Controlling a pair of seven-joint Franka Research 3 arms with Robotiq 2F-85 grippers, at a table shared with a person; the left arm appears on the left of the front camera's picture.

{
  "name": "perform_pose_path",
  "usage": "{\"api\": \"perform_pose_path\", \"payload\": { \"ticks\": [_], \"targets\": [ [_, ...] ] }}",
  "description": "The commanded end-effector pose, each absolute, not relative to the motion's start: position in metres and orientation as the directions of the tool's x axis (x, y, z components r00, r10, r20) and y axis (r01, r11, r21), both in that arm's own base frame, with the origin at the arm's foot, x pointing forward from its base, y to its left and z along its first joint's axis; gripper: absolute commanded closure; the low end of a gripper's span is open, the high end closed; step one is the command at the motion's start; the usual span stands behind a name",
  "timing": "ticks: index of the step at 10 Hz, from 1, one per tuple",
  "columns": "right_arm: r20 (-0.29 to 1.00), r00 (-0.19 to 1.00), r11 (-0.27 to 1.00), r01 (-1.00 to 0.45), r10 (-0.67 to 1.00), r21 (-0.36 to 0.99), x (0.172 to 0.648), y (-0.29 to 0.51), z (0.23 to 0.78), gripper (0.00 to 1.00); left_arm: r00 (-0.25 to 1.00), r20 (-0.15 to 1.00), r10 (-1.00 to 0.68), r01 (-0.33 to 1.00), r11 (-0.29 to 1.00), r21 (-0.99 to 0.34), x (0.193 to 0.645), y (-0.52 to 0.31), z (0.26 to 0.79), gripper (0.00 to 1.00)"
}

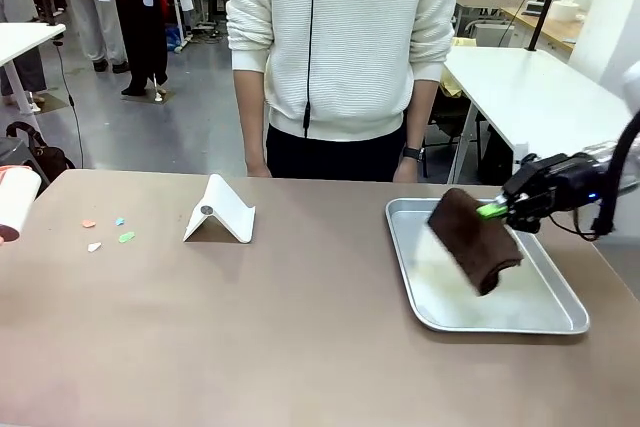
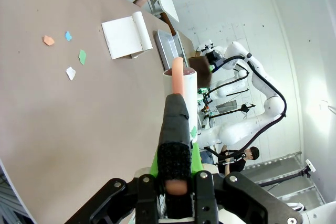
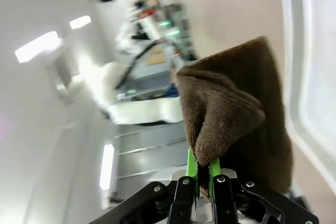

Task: Clean the surface of the table.
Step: If a person points to the right, clean the right side of the table with your right hand, and if they point to the left, clean the left side with your left hand.

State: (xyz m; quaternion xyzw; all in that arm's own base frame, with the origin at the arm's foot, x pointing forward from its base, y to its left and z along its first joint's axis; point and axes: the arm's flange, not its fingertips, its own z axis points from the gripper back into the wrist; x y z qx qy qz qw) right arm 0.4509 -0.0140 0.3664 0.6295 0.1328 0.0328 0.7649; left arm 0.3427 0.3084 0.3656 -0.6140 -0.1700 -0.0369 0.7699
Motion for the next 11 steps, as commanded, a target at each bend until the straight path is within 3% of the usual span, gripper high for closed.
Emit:
{"api": "perform_pose_path", "payload": {
  "ticks": [1,6,10,11],
  "targets": [
    [-0.266,0.961,-0.022,0.268,0.072,0.963,0.439,-0.037,0.402,1.00,0.936,0.322,0.141,0.282,0.248,-0.927,0.340,0.307,0.369,1.00],
    [-0.216,0.958,-0.178,0.183,-0.189,0.967,0.418,-0.111,0.399,1.00,0.936,0.322,0.141,0.282,0.248,-0.927,0.340,0.307,0.369,1.00],
    [-0.208,0.941,-0.115,0.183,-0.267,0.976,0.436,-0.120,0.373,1.00,0.936,0.322,0.141,0.282,0.248,-0.927,0.340,0.307,0.369,1.00],
    [-0.256,0.942,-0.153,0.226,-0.217,0.962,0.423,-0.129,0.378,1.00,0.936,0.322,0.141,0.282,0.248,-0.927,0.340,0.307,0.369,1.00]
  ]
}}
